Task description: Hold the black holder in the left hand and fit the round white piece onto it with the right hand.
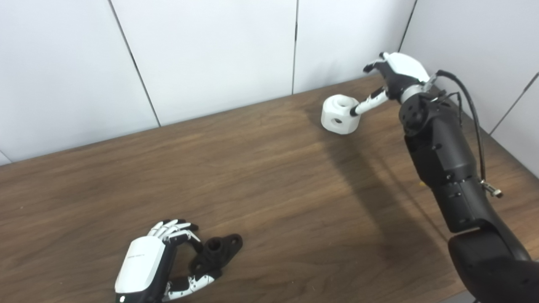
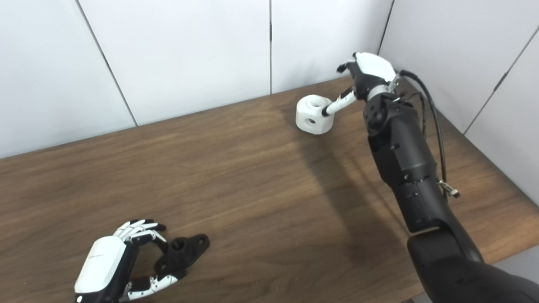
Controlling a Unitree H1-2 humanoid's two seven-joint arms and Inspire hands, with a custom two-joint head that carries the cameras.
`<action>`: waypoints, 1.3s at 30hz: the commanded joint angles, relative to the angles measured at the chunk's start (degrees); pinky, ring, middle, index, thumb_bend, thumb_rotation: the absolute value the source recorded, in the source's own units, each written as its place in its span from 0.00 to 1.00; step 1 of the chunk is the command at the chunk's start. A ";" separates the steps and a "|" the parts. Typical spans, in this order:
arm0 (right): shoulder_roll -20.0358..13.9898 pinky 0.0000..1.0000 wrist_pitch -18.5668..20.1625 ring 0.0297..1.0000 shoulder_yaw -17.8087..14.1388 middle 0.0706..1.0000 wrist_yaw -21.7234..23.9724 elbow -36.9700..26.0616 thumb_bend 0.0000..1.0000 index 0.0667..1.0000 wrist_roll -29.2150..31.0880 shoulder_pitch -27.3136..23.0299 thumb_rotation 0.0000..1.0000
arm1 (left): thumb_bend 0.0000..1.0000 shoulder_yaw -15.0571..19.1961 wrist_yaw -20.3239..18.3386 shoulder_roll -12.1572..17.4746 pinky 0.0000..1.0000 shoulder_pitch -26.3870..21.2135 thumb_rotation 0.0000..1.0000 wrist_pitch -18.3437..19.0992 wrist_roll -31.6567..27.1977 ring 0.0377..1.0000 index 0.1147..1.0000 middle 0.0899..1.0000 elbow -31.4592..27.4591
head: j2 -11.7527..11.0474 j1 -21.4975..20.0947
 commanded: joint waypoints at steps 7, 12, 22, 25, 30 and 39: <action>-0.53 1.00 -0.01 1.00 -0.38 1.00 1.72 0.39 1.00 0.77 -2.84 -3.89 0.31 | 0.52 0.43 -0.94 0.94 0.90 0.59 0.04 0.47 0.75 0.83 0.42 0.73 1.41 | 0.22 -0.01; -0.64 1.00 -0.02 1.00 0.60 1.00 3.40 0.14 1.00 0.77 -3.47 -4.58 0.33 | 0.52 0.28 -1.52 0.88 0.91 0.55 0.04 1.04 1.40 0.84 0.42 0.73 1.02 | 0.48 0.06; -0.51 1.00 -0.01 1.00 0.49 1.00 5.18 -0.43 1.00 0.78 -4.15 -4.76 0.35 | 0.52 0.17 -0.27 0.60 0.90 0.41 0.04 0.52 1.68 0.83 0.42 0.73 1.97 | 0.48 0.27; -0.56 1.00 -0.02 1.00 0.86 1.00 5.10 0.22 1.00 0.78 -4.13 -4.80 0.35 | 0.52 0.19 -0.10 0.55 0.90 0.36 0.04 0.49 1.67 0.83 0.42 0.73 2.24 | 0.40 0.26; -0.89 1.00 -0.04 1.00 1.77 1.00 3.94 0.50 1.00 0.77 -2.69 -4.43 0.35 | 0.52 0.14 -0.42 0.63 0.90 0.44 0.04 0.73 1.75 0.83 0.42 0.73 2.05 | 0.39 0.25; -0.77 1.00 -0.02 1.00 1.94 0.99 2.65 2.20 0.98 0.76 -2.02 -4.21 0.35 | 0.52 0.16 -0.78 0.52 0.91 0.49 0.04 1.13 1.88 0.83 0.42 0.73 1.73 | 0.44 0.29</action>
